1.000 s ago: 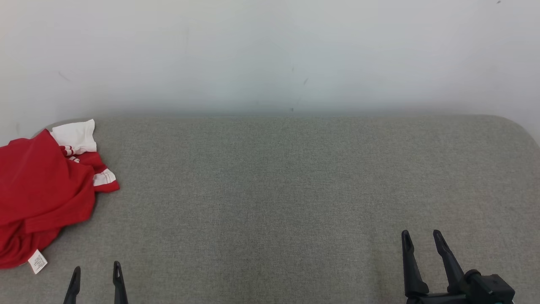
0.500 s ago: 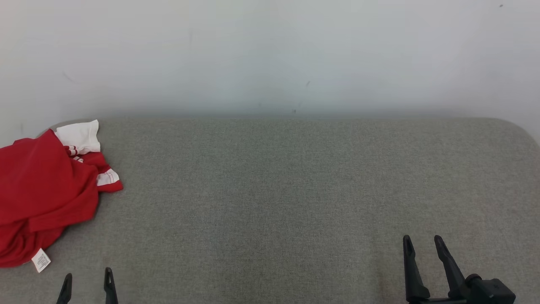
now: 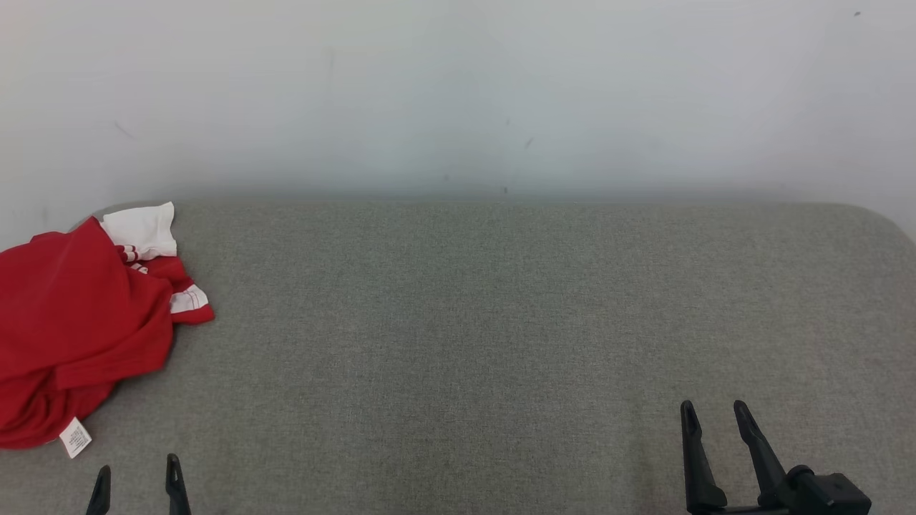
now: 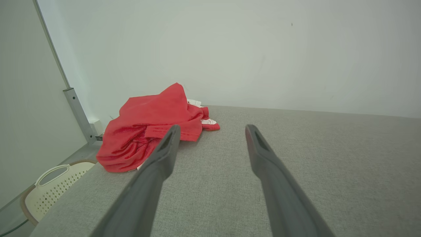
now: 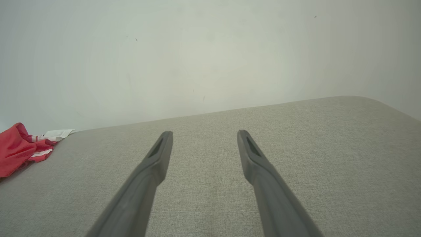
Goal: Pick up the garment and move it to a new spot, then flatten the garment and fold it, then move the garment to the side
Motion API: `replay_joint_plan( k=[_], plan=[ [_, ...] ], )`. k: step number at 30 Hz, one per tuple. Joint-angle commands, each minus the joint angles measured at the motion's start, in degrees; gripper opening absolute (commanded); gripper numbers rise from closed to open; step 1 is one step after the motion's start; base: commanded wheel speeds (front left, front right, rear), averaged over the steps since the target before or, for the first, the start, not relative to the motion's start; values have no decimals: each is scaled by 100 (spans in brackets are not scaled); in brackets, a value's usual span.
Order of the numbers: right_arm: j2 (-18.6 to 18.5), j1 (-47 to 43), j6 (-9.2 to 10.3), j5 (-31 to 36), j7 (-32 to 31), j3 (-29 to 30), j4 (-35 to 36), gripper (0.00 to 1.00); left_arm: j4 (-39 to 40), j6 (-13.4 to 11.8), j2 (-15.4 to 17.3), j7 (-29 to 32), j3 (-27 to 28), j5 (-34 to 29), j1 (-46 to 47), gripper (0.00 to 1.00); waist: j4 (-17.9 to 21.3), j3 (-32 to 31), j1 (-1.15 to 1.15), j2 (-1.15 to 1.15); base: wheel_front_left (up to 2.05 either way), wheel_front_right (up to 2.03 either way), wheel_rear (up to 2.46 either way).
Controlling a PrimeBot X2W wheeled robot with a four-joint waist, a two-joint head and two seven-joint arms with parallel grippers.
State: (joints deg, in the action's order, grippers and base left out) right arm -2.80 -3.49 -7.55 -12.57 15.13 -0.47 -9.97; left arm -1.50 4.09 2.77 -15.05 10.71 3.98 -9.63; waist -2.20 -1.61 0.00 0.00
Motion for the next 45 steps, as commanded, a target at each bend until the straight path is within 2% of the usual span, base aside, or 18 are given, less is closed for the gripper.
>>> replay_joint_plan(
  k=[1,32,45],
  plan=[
    [-16,-8,12,45,4,4,-1,100,18,0,20,-20,14,44,-96,100,2,3,0,0,0,0,0],
    [-16,-32,12,70,4,58,-17,100,-3,13,21,-20,-78,-45,-47,100,75,35,0,0,0,0,0],
    [-16,-88,12,74,4,32,-42,100,-212,-24,21,-20,-130,-344,-77,100,81,-5,0,0,0,0,0]
  ],
)
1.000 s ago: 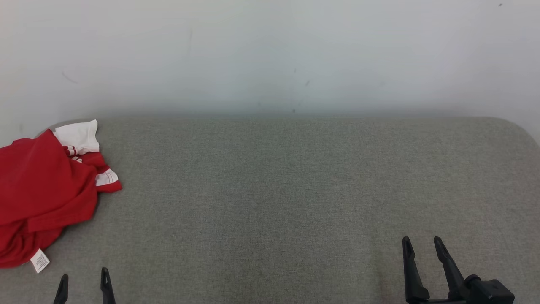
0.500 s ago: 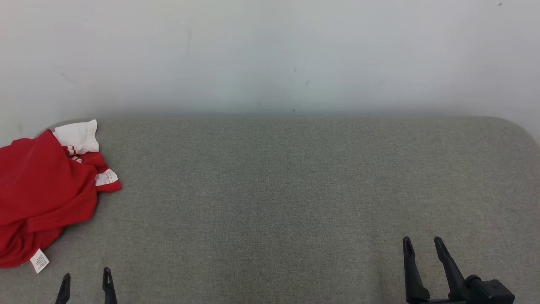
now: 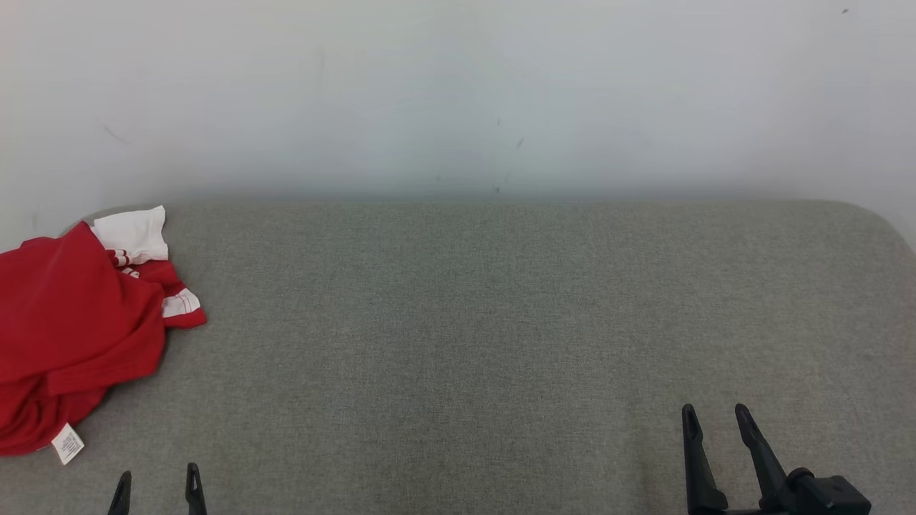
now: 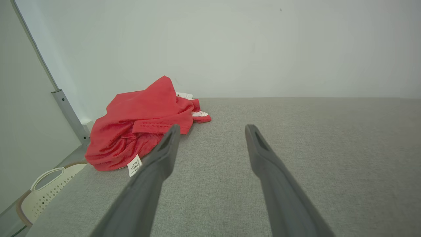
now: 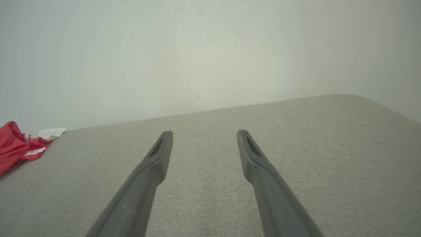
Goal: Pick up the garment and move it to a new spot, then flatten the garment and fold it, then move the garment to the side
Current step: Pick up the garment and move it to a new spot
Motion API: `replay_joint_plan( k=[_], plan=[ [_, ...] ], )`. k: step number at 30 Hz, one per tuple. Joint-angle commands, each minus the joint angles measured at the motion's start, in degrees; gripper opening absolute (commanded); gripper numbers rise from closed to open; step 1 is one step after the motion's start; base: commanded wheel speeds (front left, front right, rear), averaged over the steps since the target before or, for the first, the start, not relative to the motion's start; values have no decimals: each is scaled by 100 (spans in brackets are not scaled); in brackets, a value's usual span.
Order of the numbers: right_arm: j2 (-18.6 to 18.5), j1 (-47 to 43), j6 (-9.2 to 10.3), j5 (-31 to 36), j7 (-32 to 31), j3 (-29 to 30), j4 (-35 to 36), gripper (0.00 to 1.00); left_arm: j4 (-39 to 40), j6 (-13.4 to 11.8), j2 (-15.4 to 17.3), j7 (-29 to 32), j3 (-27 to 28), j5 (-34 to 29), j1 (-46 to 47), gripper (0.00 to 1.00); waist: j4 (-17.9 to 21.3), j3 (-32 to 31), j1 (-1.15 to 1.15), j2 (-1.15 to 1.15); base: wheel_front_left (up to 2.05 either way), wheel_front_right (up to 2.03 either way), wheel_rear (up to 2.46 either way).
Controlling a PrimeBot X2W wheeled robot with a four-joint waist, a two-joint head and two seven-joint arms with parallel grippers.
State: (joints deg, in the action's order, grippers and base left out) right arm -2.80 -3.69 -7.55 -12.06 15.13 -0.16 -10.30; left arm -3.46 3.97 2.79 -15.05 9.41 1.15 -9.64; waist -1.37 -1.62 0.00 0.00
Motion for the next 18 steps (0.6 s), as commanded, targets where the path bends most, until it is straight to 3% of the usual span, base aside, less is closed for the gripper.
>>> replay_joint_plan(
  k=[1,18],
  plan=[
    [-16,-73,12,19,4,-3,-9,100,-30,-25,21,-20,-2,-58,-66,100,-4,-10,0,0,0,0,0],
    [-16,-99,12,-1,4,-11,-54,100,-281,68,28,-20,57,51,-88,100,15,-97,0,0,0,0,0]
  ],
)
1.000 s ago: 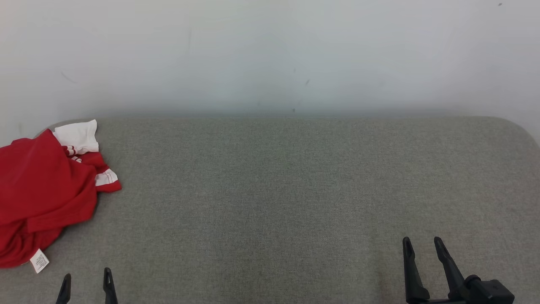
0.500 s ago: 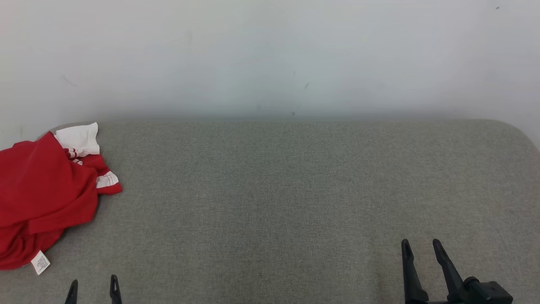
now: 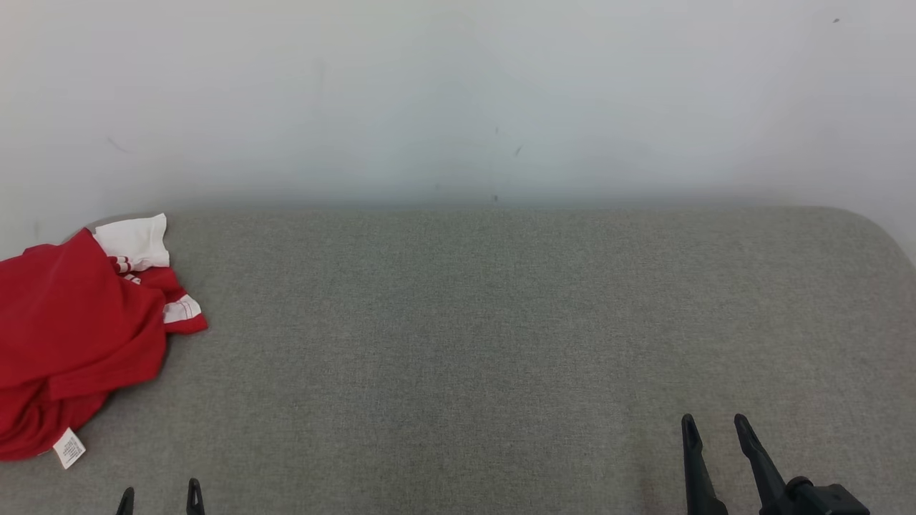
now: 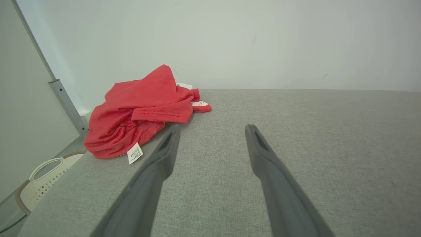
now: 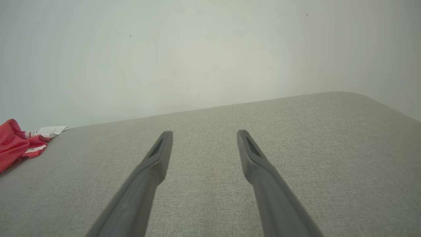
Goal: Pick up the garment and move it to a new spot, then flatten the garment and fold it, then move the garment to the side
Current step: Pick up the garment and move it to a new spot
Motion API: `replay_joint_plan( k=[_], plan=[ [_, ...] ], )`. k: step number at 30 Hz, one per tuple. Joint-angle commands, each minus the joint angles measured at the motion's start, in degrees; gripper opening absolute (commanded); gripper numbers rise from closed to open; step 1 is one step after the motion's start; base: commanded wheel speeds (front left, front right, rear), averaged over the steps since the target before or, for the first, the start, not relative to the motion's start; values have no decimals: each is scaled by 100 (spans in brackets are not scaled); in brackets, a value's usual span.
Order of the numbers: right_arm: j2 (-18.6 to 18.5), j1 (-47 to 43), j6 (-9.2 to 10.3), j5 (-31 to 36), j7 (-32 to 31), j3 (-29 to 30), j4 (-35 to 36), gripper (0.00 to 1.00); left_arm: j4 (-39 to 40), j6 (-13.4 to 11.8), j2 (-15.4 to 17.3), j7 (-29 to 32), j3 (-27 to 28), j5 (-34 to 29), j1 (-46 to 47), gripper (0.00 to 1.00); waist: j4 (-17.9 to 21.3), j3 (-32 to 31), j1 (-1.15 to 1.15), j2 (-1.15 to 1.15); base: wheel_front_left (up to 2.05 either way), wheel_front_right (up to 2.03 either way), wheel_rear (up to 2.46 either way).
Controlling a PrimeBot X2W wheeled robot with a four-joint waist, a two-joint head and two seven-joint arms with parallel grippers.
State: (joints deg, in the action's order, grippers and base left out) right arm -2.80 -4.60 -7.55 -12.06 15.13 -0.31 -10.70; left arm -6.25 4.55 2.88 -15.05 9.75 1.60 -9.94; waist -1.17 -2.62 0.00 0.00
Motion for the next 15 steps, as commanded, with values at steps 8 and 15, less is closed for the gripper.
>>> replay_joint_plan(
  k=[8,15],
  plan=[
    [-16,-28,12,-4,4,51,-2,100,-26,30,12,-20,38,36,20,100,-100,33,0,0,0,0,0],
    [-15,-81,12,-39,4,56,-2,100,-59,28,11,-20,78,51,49,100,-338,42,0,0,0,0,0]
  ],
)
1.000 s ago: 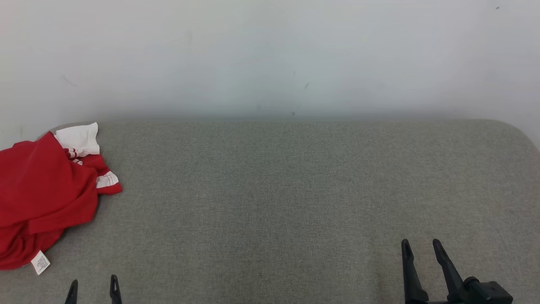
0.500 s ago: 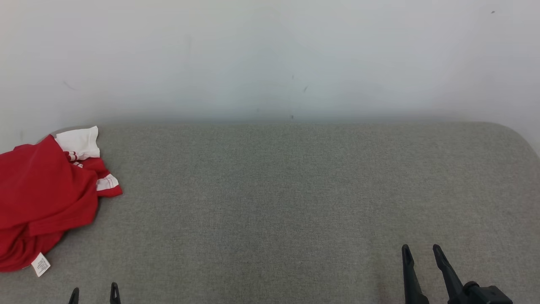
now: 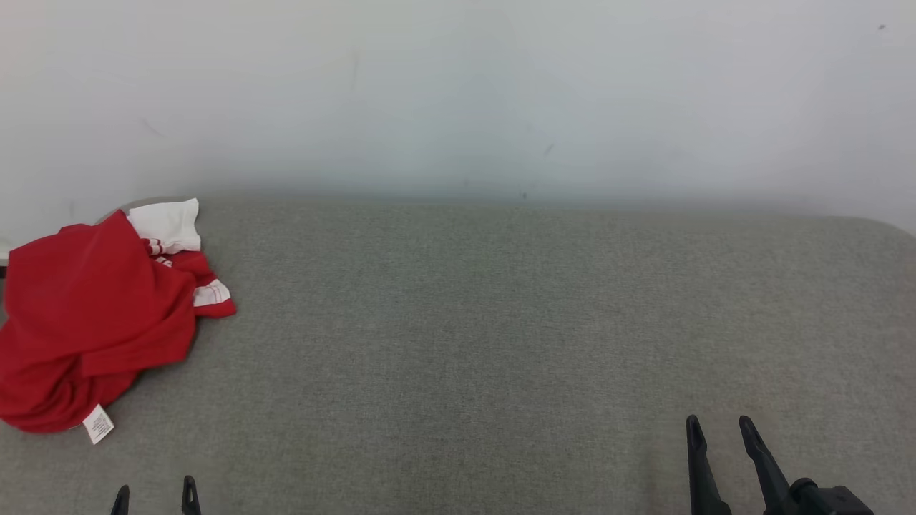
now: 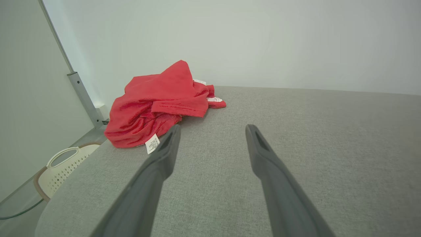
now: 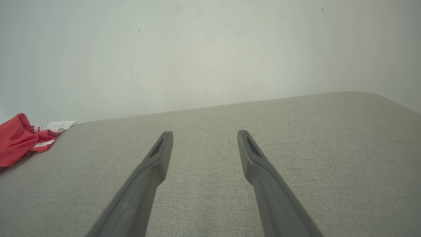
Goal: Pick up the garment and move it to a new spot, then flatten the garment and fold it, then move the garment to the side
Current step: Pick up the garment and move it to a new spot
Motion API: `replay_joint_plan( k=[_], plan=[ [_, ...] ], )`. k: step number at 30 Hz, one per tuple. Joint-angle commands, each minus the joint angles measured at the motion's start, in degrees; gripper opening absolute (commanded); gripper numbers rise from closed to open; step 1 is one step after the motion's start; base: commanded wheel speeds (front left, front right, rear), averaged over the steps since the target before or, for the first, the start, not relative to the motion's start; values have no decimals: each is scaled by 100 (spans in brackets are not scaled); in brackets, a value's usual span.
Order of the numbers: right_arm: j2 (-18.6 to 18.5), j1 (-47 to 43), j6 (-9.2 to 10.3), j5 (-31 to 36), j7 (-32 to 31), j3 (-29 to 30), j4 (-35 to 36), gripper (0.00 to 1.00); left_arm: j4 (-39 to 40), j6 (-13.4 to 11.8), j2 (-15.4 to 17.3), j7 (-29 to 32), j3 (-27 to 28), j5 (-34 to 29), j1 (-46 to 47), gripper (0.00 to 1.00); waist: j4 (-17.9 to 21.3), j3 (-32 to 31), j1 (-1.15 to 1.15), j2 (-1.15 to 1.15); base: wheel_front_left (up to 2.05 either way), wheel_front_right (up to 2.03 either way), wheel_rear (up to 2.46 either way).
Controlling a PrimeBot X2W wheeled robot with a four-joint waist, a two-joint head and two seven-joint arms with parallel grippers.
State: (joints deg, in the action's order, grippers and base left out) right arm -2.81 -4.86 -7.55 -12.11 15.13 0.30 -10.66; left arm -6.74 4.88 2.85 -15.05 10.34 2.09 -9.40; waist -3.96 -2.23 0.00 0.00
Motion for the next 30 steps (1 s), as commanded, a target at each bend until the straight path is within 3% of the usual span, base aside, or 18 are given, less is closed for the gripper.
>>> replay_joint_plan(
  k=[1,16,30],
  plan=[
    [-14,-64,12,-42,4,3,-9,100,-19,-4,14,-20,24,7,2,100,-130,2,0,0,0,0,0],
    [-13,-75,12,-67,4,-63,-26,100,-129,69,32,-20,204,-25,-36,100,-1458,-18,0,0,0,0,0],
    [-15,-80,12,-136,3,-159,-50,100,-155,71,21,-20,280,-30,-13,100,-2304,-71,0,0,0,0,0]
  ],
)
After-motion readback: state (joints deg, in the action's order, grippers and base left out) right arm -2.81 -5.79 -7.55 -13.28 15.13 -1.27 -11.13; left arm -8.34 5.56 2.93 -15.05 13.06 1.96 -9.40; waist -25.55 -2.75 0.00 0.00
